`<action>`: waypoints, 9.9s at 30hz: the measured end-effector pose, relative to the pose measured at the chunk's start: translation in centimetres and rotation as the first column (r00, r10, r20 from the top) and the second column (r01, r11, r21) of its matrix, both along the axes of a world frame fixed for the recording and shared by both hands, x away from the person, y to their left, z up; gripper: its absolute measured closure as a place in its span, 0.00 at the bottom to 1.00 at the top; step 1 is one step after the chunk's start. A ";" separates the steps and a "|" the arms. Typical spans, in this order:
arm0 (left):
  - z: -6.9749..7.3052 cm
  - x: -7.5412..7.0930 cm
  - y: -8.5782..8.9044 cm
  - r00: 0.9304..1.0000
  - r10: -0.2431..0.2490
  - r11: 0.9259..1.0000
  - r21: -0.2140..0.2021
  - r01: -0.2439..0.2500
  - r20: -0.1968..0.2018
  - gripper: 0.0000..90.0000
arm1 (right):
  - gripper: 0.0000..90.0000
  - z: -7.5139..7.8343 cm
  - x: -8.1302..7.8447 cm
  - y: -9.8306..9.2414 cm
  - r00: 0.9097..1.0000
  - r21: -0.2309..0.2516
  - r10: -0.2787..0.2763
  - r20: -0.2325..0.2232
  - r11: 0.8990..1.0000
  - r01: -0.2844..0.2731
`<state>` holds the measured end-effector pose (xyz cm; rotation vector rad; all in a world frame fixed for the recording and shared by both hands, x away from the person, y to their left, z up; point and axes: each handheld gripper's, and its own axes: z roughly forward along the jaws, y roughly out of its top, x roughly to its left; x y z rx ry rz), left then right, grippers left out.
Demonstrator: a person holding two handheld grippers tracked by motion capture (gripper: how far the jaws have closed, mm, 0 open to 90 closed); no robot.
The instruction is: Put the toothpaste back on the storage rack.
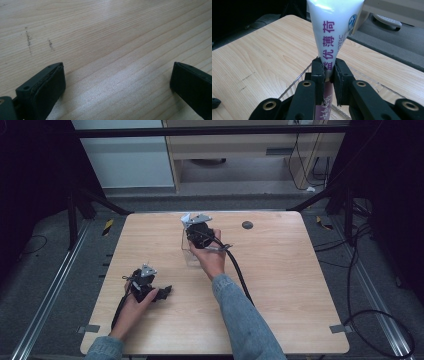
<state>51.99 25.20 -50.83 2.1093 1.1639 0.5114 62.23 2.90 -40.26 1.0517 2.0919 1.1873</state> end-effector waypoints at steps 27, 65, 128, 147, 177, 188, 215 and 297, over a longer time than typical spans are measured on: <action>0.0 0.0 0.0 1.000 0.000 1.000 0.000 0.000 0.000 0.00 | 0.87 -0.1 0.6 0.7 1.000 0.022 -0.016 -0.008 1.000 0.016; 0.0 0.0 0.0 1.000 0.000 1.000 0.000 0.000 0.000 0.00 | 0.85 0.0 0.9 0.8 1.000 0.037 -0.005 -0.022 0.999 0.006; 0.0 0.0 0.0 1.000 0.000 1.000 0.000 0.000 0.000 0.00 | 0.71 1.4 -1.3 -1.8 1.000 0.055 0.006 -0.029 0.998 -0.005; 0.0 0.0 0.0 1.000 0.000 1.000 0.000 0.000 0.000 0.00 | 0.44 2.1 -1.7 -3.4 0.998 0.080 0.021 -0.058 0.997 -0.016; 0.0 0.0 0.0 1.000 0.000 1.000 0.001 0.000 0.000 0.00 | 0.16 2.3 -2.3 -7.2 0.995 0.035 -0.013 -0.101 0.999 0.017; 0.0 0.0 0.0 1.000 0.000 1.000 0.000 0.000 0.000 0.00 | 0.13 1.2 -3.5 -10.2 0.994 -0.030 -0.058 -0.094 0.998 0.055; 0.0 0.0 0.0 1.000 0.000 1.000 0.000 0.000 0.001 0.00 | 0.13 -0.6 -6.1 -16.4 0.994 -0.100 -0.083 -0.076 0.992 0.075; 0.0 0.0 0.0 1.000 0.000 1.000 0.000 0.000 0.001 0.00 | 0.10 -10.9 -9.5 -28.6 0.922 -0.090 -0.324 -0.212 0.946 0.312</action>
